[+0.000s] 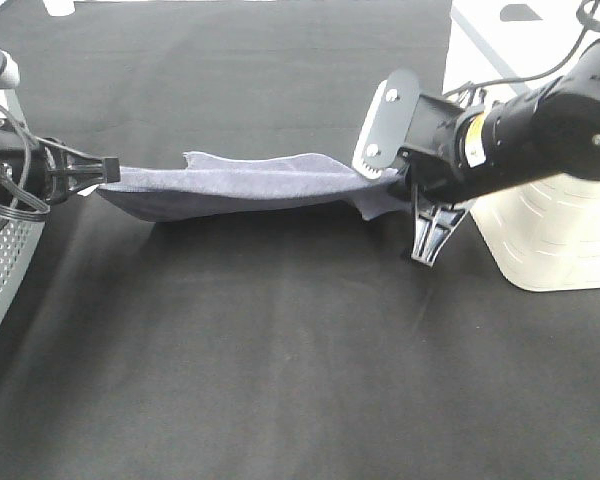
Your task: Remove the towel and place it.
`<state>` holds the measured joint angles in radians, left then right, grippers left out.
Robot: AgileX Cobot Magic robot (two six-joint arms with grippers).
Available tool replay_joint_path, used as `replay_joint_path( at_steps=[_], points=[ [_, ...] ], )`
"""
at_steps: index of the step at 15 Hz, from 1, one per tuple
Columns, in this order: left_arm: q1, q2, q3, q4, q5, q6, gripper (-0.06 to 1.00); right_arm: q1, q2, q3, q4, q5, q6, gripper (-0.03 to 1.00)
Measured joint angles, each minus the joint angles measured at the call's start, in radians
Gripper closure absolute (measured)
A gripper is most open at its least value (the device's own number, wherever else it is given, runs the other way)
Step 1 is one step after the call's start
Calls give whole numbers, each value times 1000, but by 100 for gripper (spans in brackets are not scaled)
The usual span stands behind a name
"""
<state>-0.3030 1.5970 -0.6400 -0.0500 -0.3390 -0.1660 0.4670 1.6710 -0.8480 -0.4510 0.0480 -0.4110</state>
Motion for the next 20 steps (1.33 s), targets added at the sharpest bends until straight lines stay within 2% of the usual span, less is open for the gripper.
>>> replay_joint_path(
  at_steps=[8,9,10,11,12,13,14,15,16,20],
  points=[
    [0,-3,-1,24,32,6,94,4,0,11,0,0,0,95],
    [0,-3,-1,31,33,6,90,4,0,11,0,0,0,95],
    [0,-3,-1,39,35,6,79,4,0,11,0,0,-2,94],
    [0,-3,-1,50,38,6,62,4,0,11,0,1,-18,86],
    [0,-3,-1,50,41,6,42,4,0,11,0,7,-44,74],
    [0,-3,-2,50,45,6,26,4,0,11,0,11,-63,56],
    [0,-3,-6,58,62,6,18,4,-7,11,0,26,-70,37],
    [0,-4,-18,59,100,6,15,4,-26,12,0,33,-74,26],
    [0,-6,-31,60,135,6,14,4,-52,12,0,35,-76,22],
    [0,-6,-166,57,323,2,13,4,-143,12,0,36,-78,19]
  ],
)
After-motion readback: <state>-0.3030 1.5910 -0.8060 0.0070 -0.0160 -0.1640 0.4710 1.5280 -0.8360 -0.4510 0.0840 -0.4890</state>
